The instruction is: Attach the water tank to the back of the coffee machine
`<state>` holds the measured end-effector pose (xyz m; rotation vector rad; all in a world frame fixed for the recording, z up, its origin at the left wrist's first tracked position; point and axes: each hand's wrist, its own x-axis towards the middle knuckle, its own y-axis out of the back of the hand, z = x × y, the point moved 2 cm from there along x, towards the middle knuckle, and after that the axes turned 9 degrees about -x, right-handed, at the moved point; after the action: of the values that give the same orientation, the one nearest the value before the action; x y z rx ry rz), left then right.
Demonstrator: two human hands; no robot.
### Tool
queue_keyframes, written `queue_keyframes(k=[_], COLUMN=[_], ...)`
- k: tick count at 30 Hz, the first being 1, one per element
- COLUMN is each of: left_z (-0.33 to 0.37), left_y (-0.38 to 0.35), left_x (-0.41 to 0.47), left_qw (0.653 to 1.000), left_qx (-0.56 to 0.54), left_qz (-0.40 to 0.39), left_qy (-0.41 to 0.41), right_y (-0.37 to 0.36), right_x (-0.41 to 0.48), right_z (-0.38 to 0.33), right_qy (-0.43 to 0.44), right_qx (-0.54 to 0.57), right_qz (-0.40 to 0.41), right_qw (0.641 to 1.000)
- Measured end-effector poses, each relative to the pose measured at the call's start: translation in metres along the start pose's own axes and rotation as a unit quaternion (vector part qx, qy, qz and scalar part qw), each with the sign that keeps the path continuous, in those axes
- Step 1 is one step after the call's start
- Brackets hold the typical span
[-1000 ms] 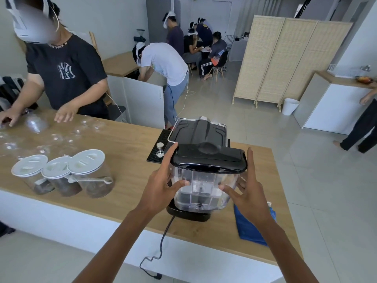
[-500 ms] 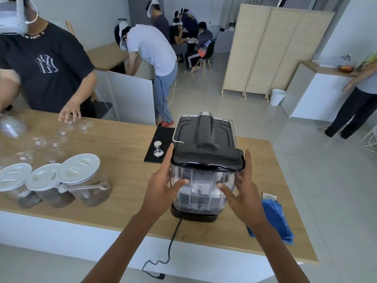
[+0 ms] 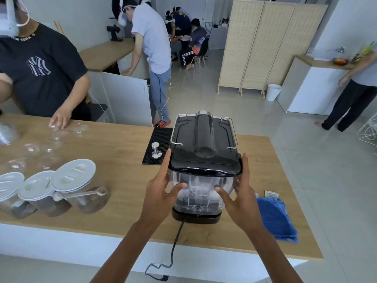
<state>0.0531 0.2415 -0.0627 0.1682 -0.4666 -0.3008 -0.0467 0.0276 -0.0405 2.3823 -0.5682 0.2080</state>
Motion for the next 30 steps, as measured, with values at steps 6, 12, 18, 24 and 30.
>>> queue_keyframes(k=[6, 12, 18, 24, 30], left_z=[-0.004, -0.017, -0.015, -0.015, -0.016], left_y=[-0.003, -0.008, -0.005, -0.003, 0.000], left_x=[-0.007, -0.013, -0.014, -0.015, -0.026], left_qw=[1.000, 0.999, 0.999, 0.999, 0.998], left_qx=[0.005, 0.030, 0.036, 0.033, 0.054], left_qz=[0.005, 0.006, -0.002, -0.016, -0.026], left_qy=[-0.008, 0.007, 0.011, 0.021, 0.012], right_y=[-0.007, -0.013, -0.013, -0.011, -0.007], right_x=[-0.002, -0.006, -0.008, -0.009, -0.010], right_z=[0.009, 0.015, 0.014, 0.014, 0.015], right_qy=[-0.011, -0.027, -0.026, -0.019, -0.017], right_qx=[-0.004, -0.029, -0.035, -0.029, -0.060], right_qz=[-0.001, 0.005, 0.004, -0.006, 0.001], right_qw=[1.000, 0.999, 0.999, 0.999, 0.998])
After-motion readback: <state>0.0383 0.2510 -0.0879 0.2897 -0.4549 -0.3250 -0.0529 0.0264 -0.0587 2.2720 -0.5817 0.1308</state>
